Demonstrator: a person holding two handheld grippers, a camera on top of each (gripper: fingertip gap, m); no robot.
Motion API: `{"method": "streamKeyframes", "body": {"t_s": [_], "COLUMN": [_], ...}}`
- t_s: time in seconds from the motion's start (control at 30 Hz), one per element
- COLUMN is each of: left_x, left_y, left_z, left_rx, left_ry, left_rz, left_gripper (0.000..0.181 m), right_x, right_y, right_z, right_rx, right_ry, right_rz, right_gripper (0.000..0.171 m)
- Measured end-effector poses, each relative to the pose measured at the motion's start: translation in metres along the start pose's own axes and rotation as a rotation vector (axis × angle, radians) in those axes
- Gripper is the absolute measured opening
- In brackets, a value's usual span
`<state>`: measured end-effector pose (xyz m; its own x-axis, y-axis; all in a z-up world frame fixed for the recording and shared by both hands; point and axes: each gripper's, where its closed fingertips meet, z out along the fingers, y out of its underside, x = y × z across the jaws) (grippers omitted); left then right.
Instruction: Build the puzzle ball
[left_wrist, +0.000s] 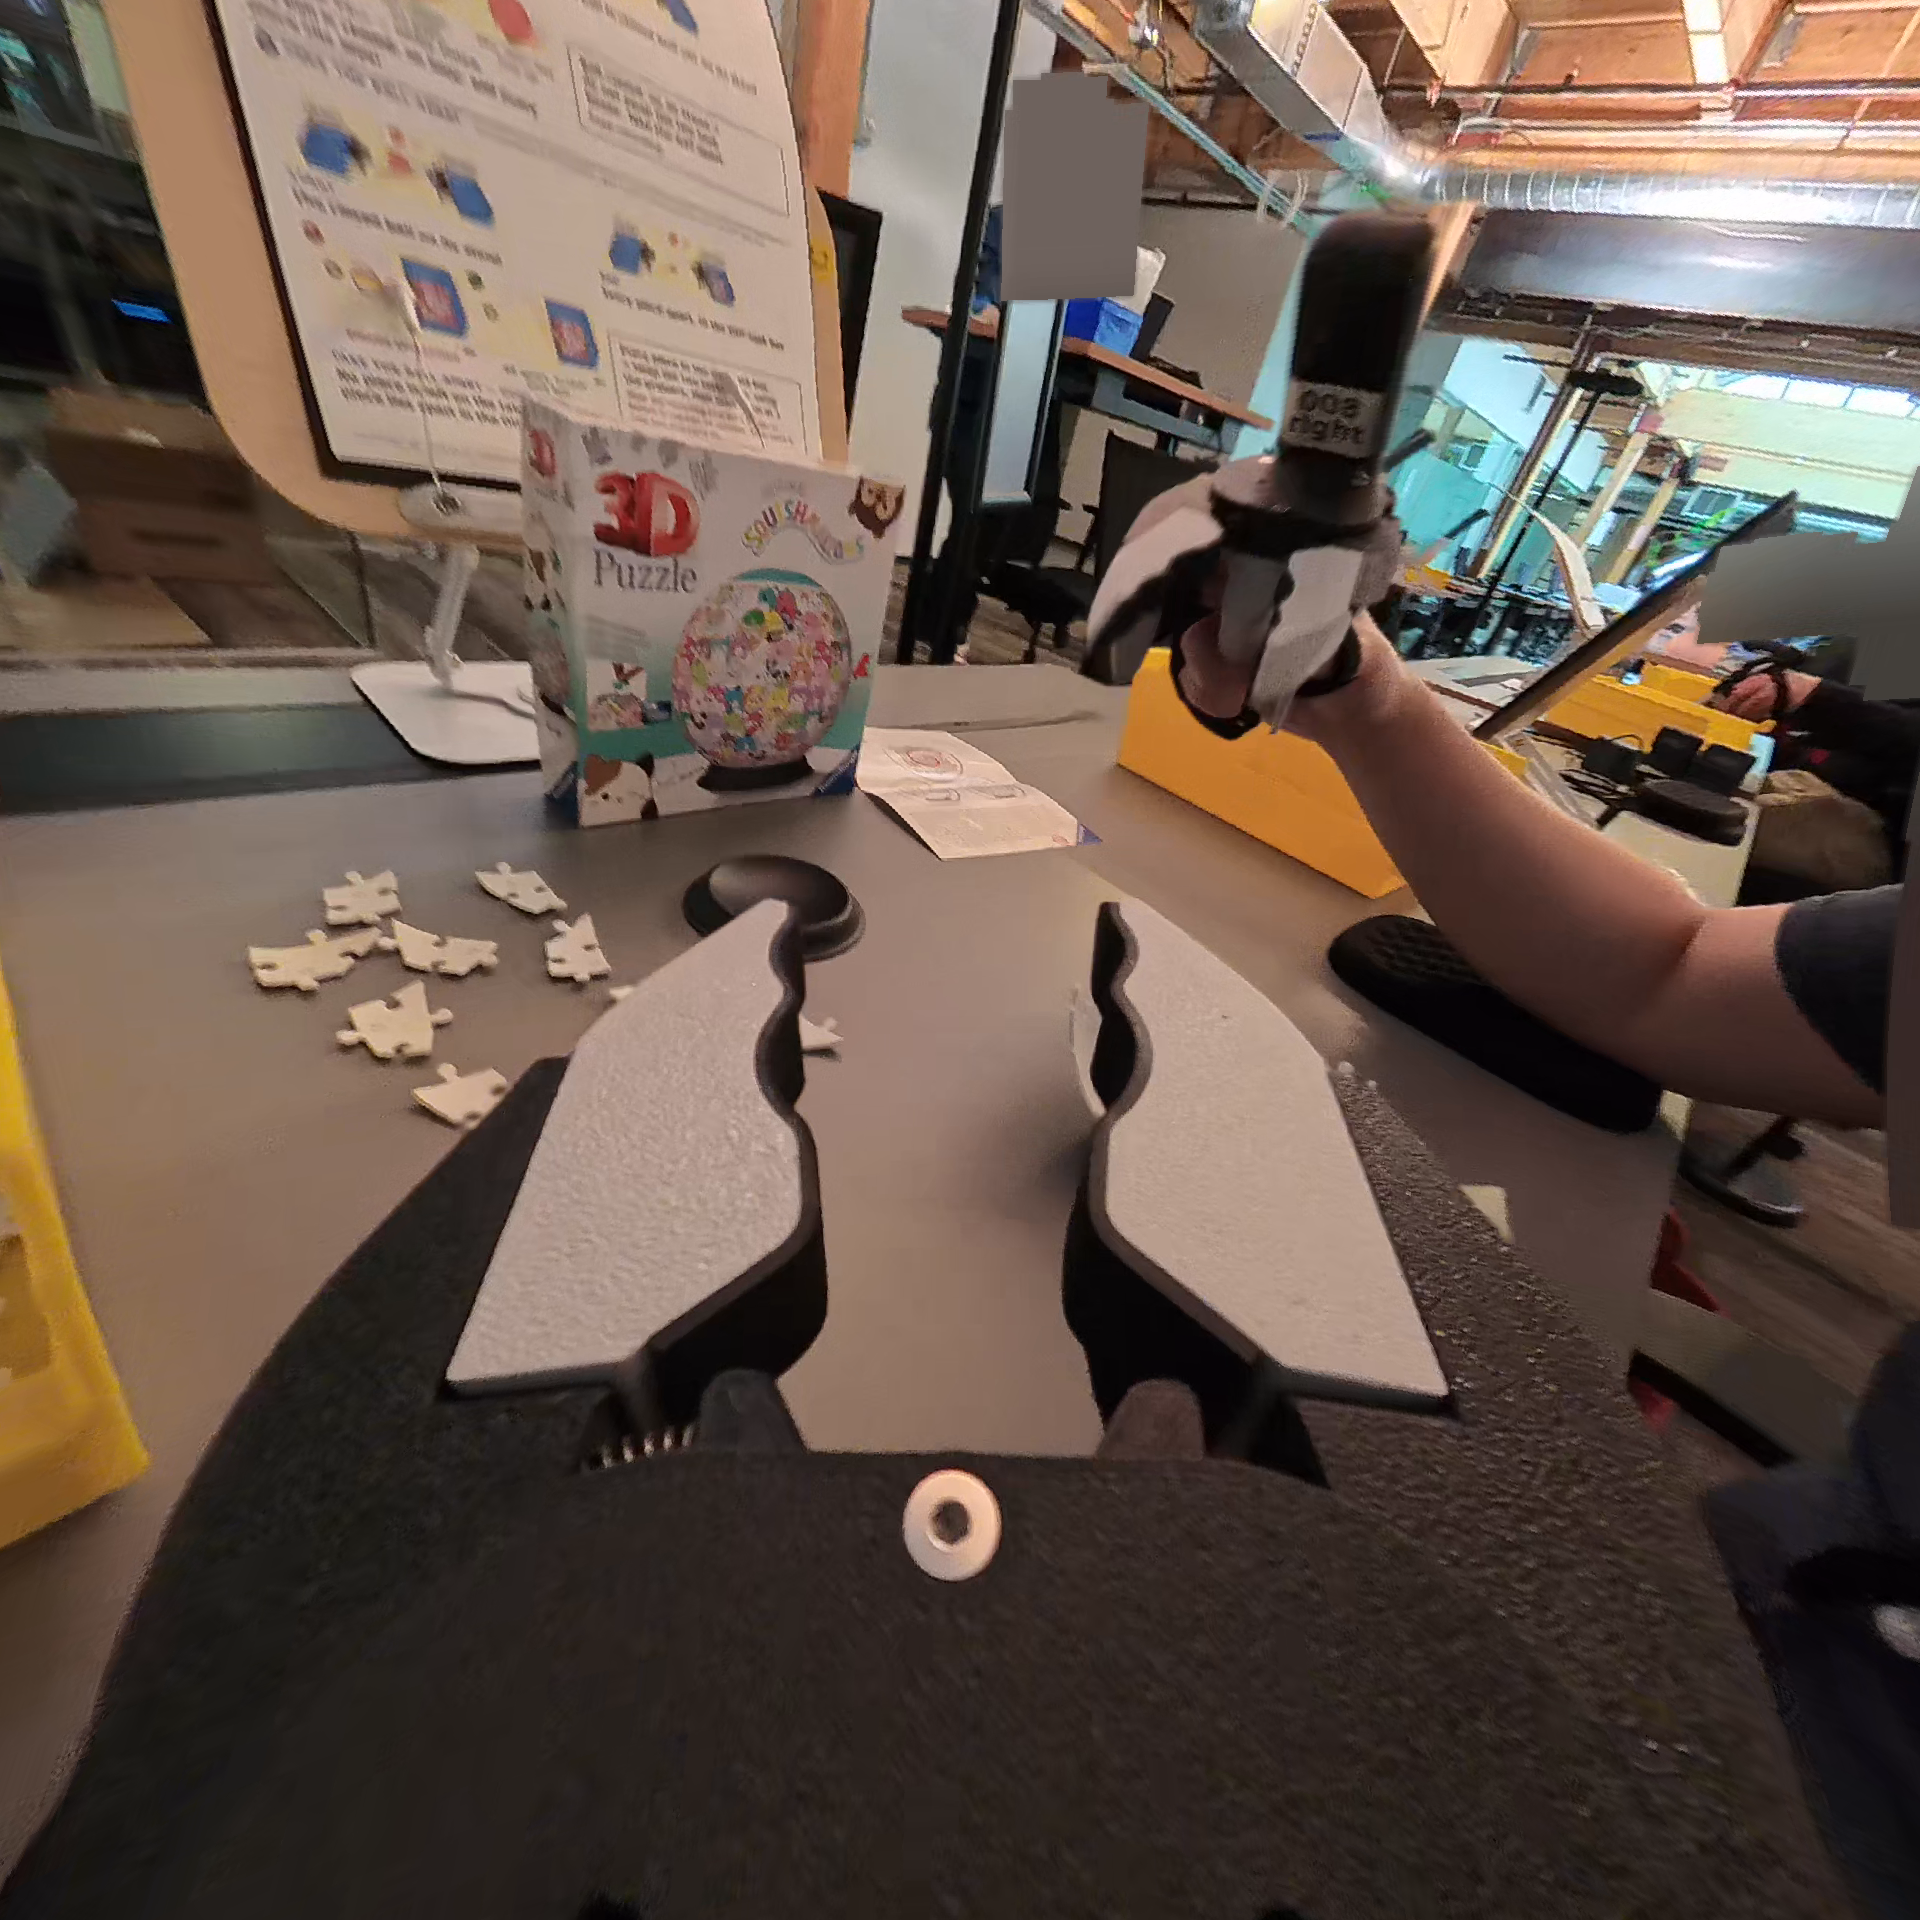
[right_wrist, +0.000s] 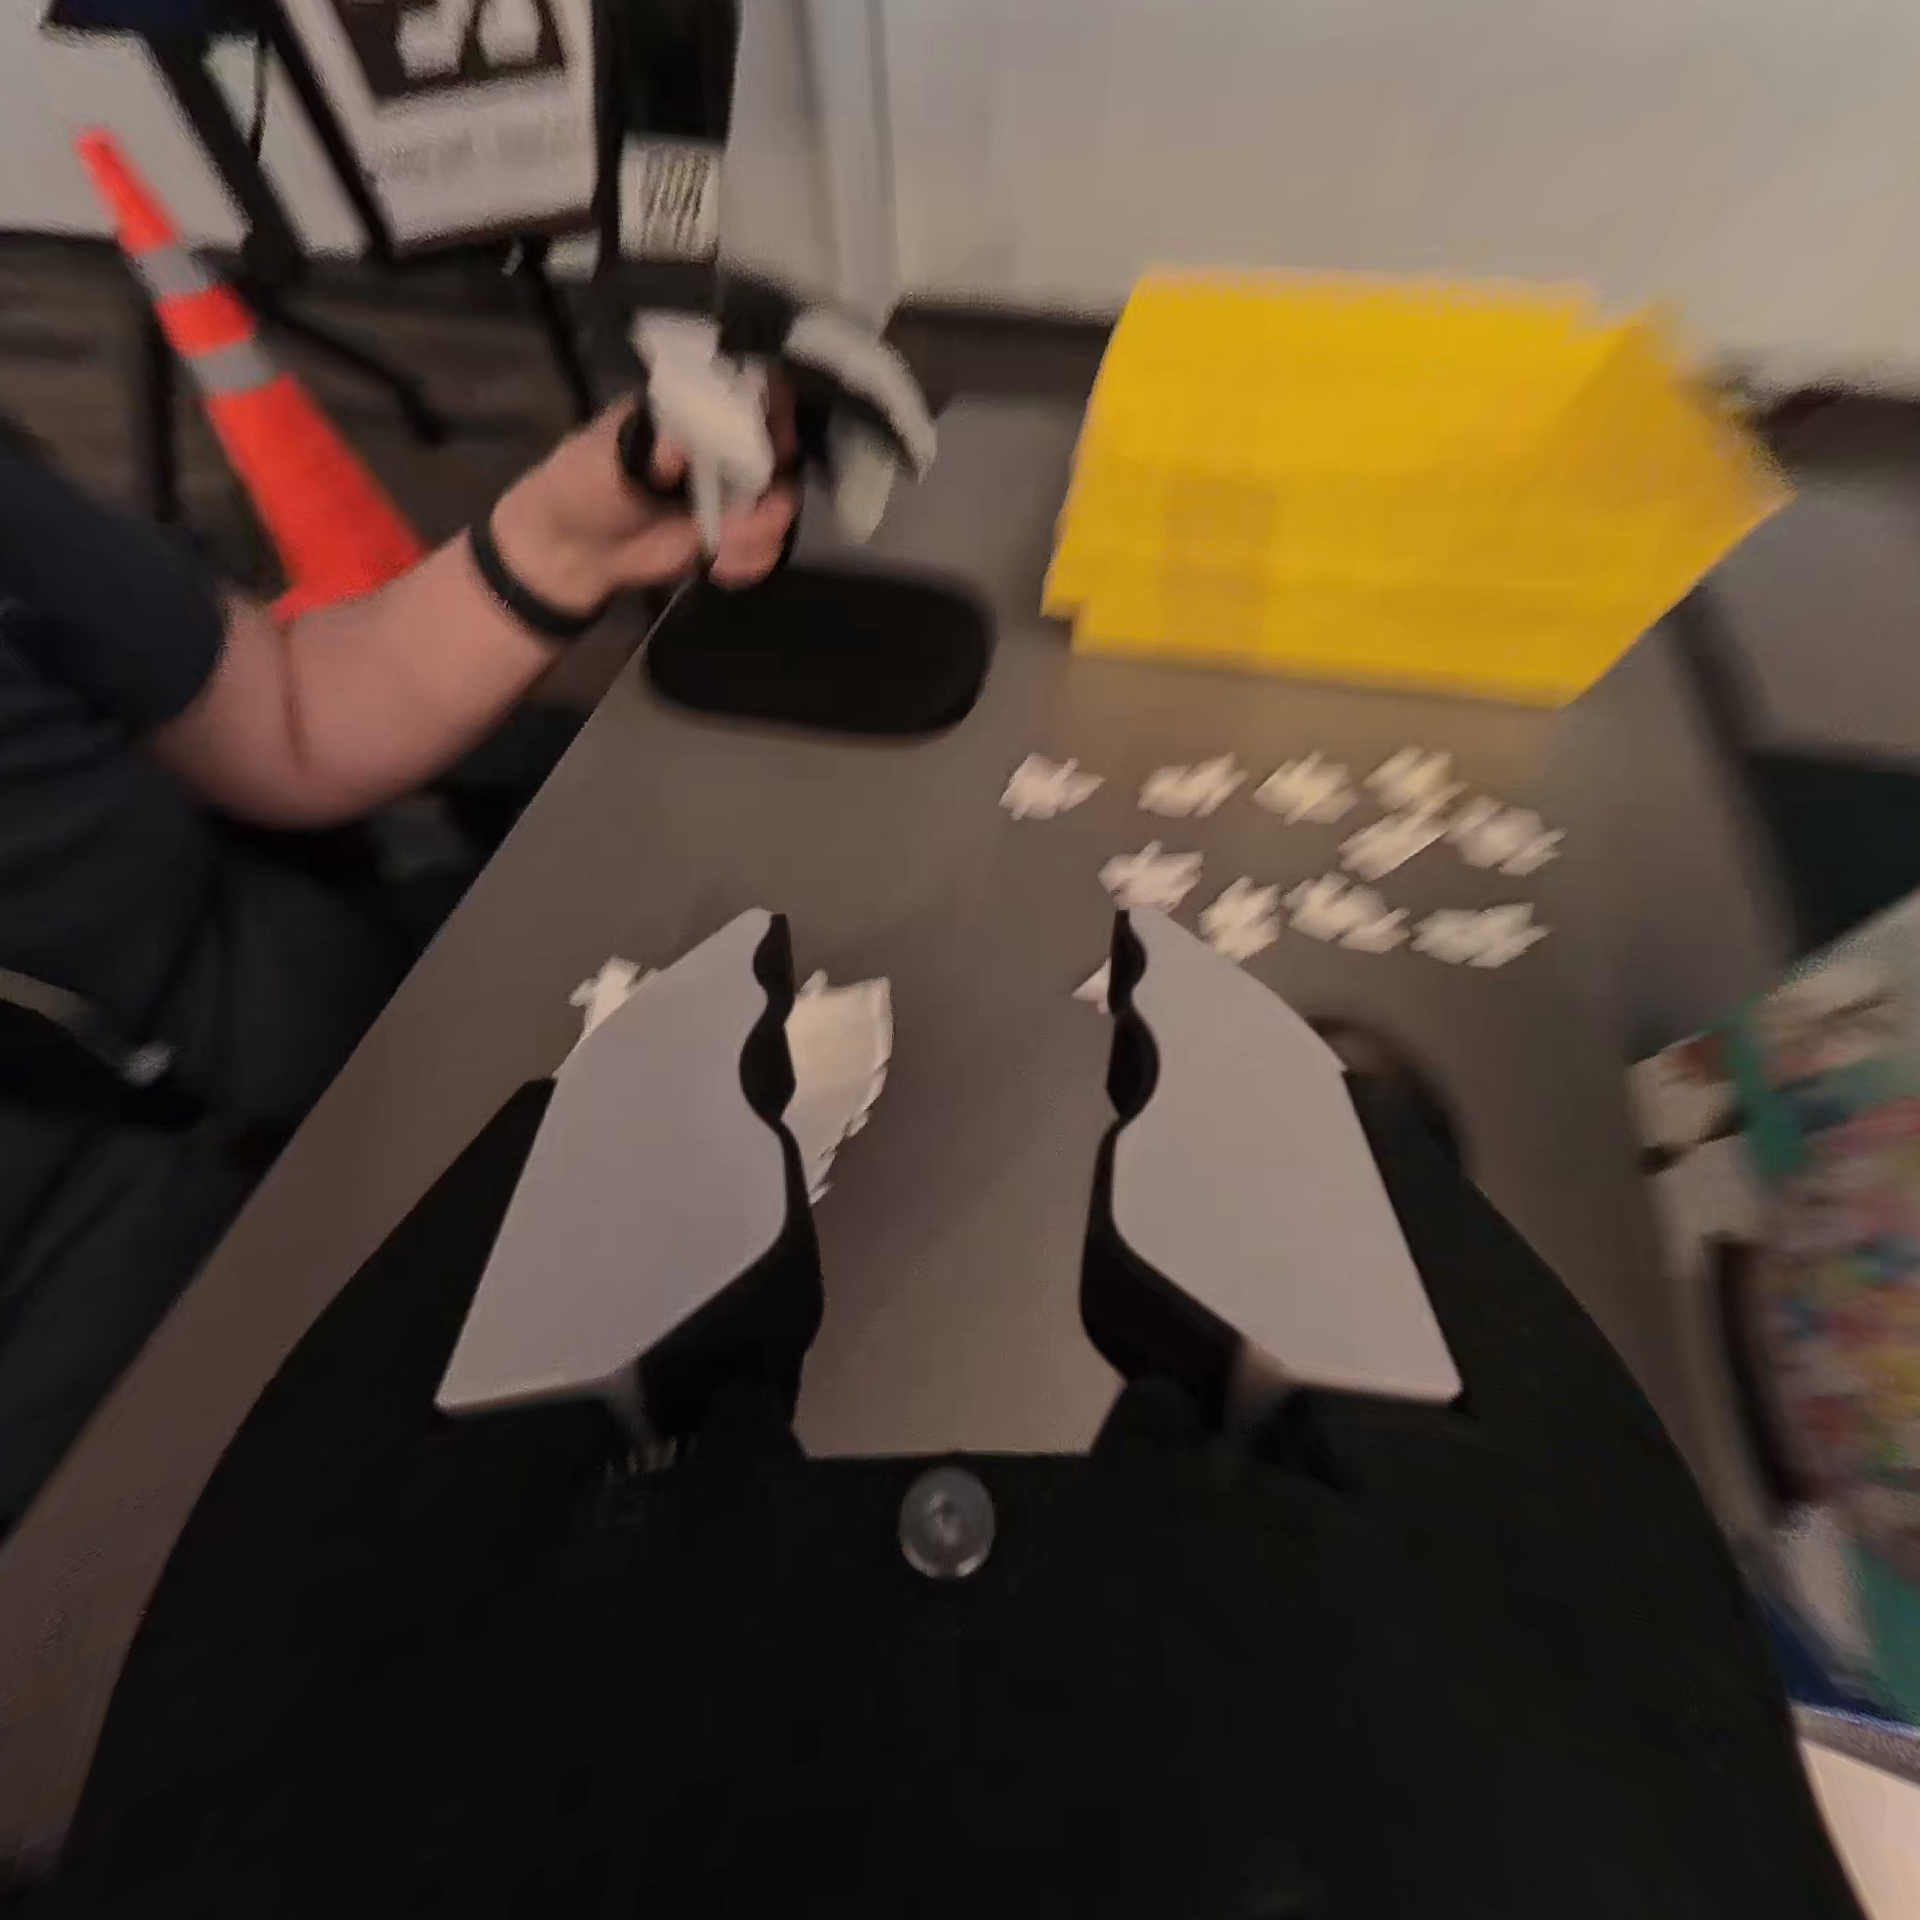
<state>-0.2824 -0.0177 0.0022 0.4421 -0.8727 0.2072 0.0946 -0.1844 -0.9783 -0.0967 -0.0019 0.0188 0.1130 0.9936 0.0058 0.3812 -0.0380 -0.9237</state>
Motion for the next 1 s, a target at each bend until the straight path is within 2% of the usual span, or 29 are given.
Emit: {"method": "streamKeyframes", "body": {"t_s": [0.13,0.2,0.27,0.37,0.47,0.57,0.6,0.87,1.0], "left_x": [0.002,0.004,0.005,0.007,0.004,0.001,0.001,-0.014,-0.023], "left_y": [-0.009,-0.011,-0.007,-0.002,-0.015,-0.02,-0.017,-0.002,0.01], "left_z": [-0.004,-0.005,-0.002,0.003,-0.001,-0.007,-0.006,-0.005,-0.005], "left_rx": [0.065,0.094,0.06,0.021,0.105,0.15,0.137,0.058,-0.013], "left_ry": [-0.057,-0.096,-0.128,-0.147,-0.19,-0.197,-0.183,-0.249,-0.281], "left_rz": [0.125,0.204,0.262,0.29,0.312,0.304,0.294,0.305,0.278], "left_gripper": [0.054,0.059,0.064,0.076,0.074,0.066,0.066,0.061,0.058], "right_x": [0.019,0.023,0.024,0.027,0.032,0.035,0.037,0.033,0.031], "right_y": [-0.049,-0.065,-0.067,-0.063,-0.064,-0.066,-0.066,-0.065,-0.062], "right_z": [-0.048,-0.071,-0.078,-0.074,-0.075,-0.083,-0.086,-0.091,-0.085], "right_rx": [0.327,0.471,0.502,0.484,0.501,0.523,0.523,0.55,0.522], "right_ry": [0.299,0.433,0.455,0.39,0.429,0.518,0.537,0.495,0.456], "right_rz": [-0.188,-0.237,-0.209,-0.085,-0.091,-0.167,-0.165,-0.132,-0.129], "right_gripper": [0.059,0.078,0.084,0.085,0.08,0.064,0.056,0.029,0.027]}}
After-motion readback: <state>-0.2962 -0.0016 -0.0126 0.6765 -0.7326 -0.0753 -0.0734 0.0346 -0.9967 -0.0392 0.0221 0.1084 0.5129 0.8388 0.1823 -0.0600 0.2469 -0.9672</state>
